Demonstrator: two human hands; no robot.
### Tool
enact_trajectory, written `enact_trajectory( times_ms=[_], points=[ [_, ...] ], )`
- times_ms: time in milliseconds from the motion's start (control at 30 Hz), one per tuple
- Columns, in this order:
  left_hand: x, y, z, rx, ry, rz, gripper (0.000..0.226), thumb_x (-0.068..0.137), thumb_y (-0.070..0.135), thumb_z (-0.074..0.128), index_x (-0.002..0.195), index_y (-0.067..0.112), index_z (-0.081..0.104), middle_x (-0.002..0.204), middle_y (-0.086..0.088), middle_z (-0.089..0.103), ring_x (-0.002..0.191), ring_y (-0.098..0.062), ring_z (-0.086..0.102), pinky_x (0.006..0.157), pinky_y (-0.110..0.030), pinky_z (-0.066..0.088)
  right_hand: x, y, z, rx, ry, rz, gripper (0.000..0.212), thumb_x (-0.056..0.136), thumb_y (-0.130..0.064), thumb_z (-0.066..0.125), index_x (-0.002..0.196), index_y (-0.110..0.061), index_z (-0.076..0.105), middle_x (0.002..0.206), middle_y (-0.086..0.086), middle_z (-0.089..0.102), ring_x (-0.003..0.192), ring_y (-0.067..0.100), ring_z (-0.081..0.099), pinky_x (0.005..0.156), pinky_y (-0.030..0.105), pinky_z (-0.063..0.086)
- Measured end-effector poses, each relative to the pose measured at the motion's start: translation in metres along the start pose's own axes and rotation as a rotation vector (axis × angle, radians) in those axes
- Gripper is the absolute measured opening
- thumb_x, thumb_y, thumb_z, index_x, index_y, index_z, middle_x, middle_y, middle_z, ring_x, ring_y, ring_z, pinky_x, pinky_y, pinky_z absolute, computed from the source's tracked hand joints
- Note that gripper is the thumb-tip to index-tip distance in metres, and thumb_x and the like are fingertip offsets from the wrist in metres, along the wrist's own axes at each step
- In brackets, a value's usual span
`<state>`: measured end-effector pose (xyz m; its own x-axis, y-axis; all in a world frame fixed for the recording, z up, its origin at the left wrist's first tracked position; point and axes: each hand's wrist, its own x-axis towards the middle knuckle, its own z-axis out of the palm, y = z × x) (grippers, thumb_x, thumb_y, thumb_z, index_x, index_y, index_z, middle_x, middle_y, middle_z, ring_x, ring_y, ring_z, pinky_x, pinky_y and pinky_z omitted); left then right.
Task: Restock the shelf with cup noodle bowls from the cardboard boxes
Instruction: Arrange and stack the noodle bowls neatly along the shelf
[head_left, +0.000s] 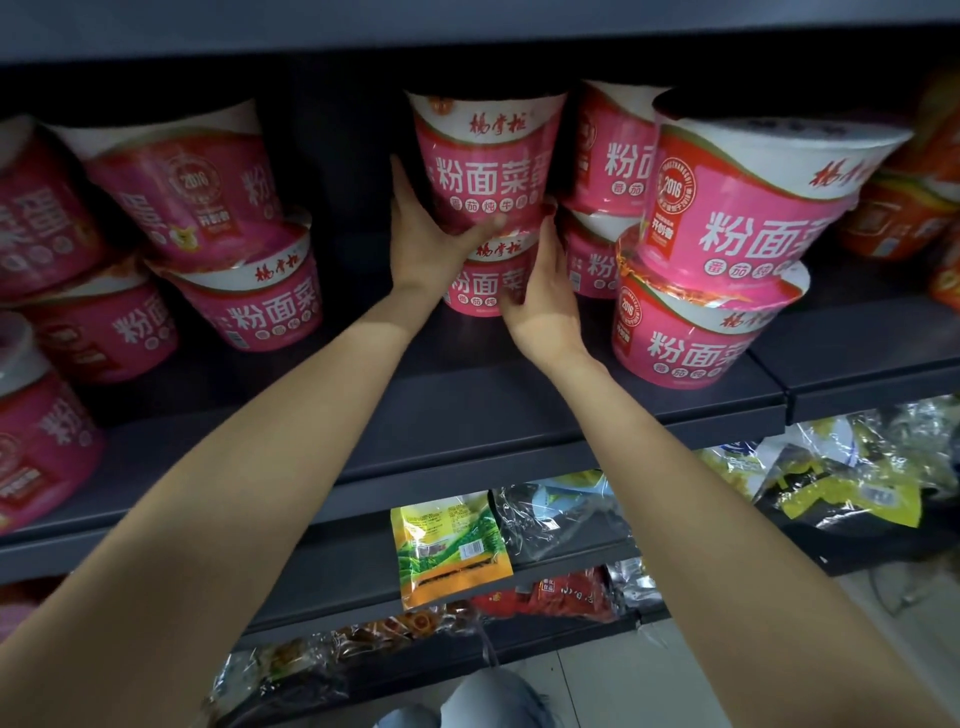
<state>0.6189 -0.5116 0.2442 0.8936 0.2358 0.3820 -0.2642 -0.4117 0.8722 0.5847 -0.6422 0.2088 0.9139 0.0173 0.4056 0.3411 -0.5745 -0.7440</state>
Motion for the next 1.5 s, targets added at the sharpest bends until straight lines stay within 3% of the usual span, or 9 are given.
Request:
enact_trajectory(
  times_ms=[200, 533, 700, 833, 967, 1067, 1233, 1333, 1500],
  points=[
    [-0.001, -0.006, 0.005, 0.042, 0.069, 0.038, 0.102, 0.064, 0.065, 0.074, 0.145, 0.016, 0.036, 0.140, -0.002, 0.050, 0.126, -0.015, 0.051, 0.102, -0.037, 0.047, 0.001, 0.001, 0.001, 0.022, -0.009, 0.010, 0.088, 0.088, -0.006, 0.060, 0.153, -0.010, 0.000, 0.160, 0.008, 0.010, 0.138, 0.021, 0.032, 0.094, 0.012, 0.024],
    [-0.010, 0.002, 0.001, 0.077, 0.018, 0.026, 0.098, 0.078, 0.053, 0.071, 0.152, 0.013, 0.021, 0.152, -0.008, 0.033, 0.139, -0.020, 0.035, 0.112, -0.040, 0.036, 0.000, 0.000, -0.001, 0.012, -0.038, 0.029, 0.091, 0.086, -0.007, 0.063, 0.153, -0.009, 0.001, 0.159, 0.011, 0.012, 0.141, 0.023, 0.027, 0.108, 0.023, 0.025],
    [-0.073, 0.008, -0.054, -0.008, 0.177, 0.099, 0.060, 0.092, 0.032, 0.061, 0.144, 0.014, 0.037, 0.146, -0.003, 0.041, 0.135, -0.015, 0.039, 0.112, -0.027, 0.033, -0.040, -0.026, 0.004, 0.004, 0.152, -0.098, 0.065, 0.084, -0.004, 0.060, 0.144, -0.010, 0.035, 0.142, 0.016, 0.040, 0.129, 0.029, 0.042, 0.104, 0.031, 0.036],
    [-0.120, -0.031, -0.136, 0.168, 0.436, 0.148, 0.048, 0.086, 0.018, 0.060, 0.133, 0.012, 0.048, 0.132, -0.002, 0.053, 0.123, -0.016, 0.049, 0.102, -0.022, 0.039, -0.064, -0.062, 0.031, 0.025, 0.035, -0.277, 0.044, 0.088, -0.009, 0.056, 0.132, -0.015, 0.052, 0.124, 0.005, 0.059, 0.111, 0.024, 0.056, 0.093, 0.037, 0.047],
    [-0.103, -0.056, -0.186, 0.018, 0.332, -0.187, 0.081, 0.087, 0.024, 0.068, 0.151, 0.019, 0.019, 0.155, 0.000, 0.029, 0.141, -0.015, 0.030, 0.116, -0.030, 0.025, -0.053, -0.101, 0.082, 0.124, -0.183, -0.257, 0.067, 0.088, -0.013, 0.063, 0.147, -0.013, 0.030, 0.145, 0.007, 0.042, 0.131, 0.021, 0.042, 0.106, 0.027, 0.034],
    [-0.079, -0.062, -0.206, 0.010, 0.189, -0.224, 0.095, 0.083, 0.019, 0.071, 0.154, 0.016, 0.008, 0.159, -0.002, 0.020, 0.145, -0.016, 0.021, 0.119, -0.034, 0.019, -0.024, -0.130, 0.120, 0.320, -0.373, -0.119, 0.098, 0.080, -0.019, 0.073, 0.152, -0.017, 0.007, 0.153, 0.008, 0.027, 0.139, 0.018, 0.029, 0.115, 0.031, 0.022],
    [-0.066, -0.054, -0.206, 0.035, 0.058, -0.167, 0.092, 0.079, 0.007, 0.072, 0.151, 0.012, 0.015, 0.138, 0.009, 0.037, 0.126, -0.004, 0.037, 0.097, -0.006, 0.035, -0.008, -0.140, 0.146, 0.461, -0.389, -0.027, 0.106, 0.073, -0.042, 0.078, 0.149, -0.021, 0.007, 0.150, 0.003, 0.033, 0.136, 0.014, 0.037, 0.114, 0.043, 0.031],
    [-0.076, -0.055, -0.208, -0.060, 0.111, -0.189, 0.089, 0.081, 0.001, 0.070, 0.152, 0.013, 0.017, 0.147, -0.002, 0.040, 0.134, -0.015, 0.039, 0.109, -0.027, 0.036, -0.025, -0.138, 0.134, 0.450, -0.365, -0.011, 0.098, 0.077, -0.030, 0.077, 0.148, -0.022, 0.011, 0.142, -0.003, 0.040, 0.129, 0.011, 0.041, 0.112, 0.035, 0.032],
    [-0.111, -0.036, -0.203, -0.118, 0.142, -0.224, 0.080, 0.089, 0.005, 0.064, 0.152, 0.007, 0.015, 0.142, -0.012, 0.047, 0.124, -0.017, 0.051, 0.103, -0.029, 0.044, -0.064, -0.116, 0.095, 0.434, -0.292, 0.026, 0.104, 0.076, -0.008, 0.074, 0.152, -0.022, 0.004, 0.123, -0.018, 0.040, 0.111, -0.005, 0.040, 0.091, 0.008, 0.037]
  ],
)
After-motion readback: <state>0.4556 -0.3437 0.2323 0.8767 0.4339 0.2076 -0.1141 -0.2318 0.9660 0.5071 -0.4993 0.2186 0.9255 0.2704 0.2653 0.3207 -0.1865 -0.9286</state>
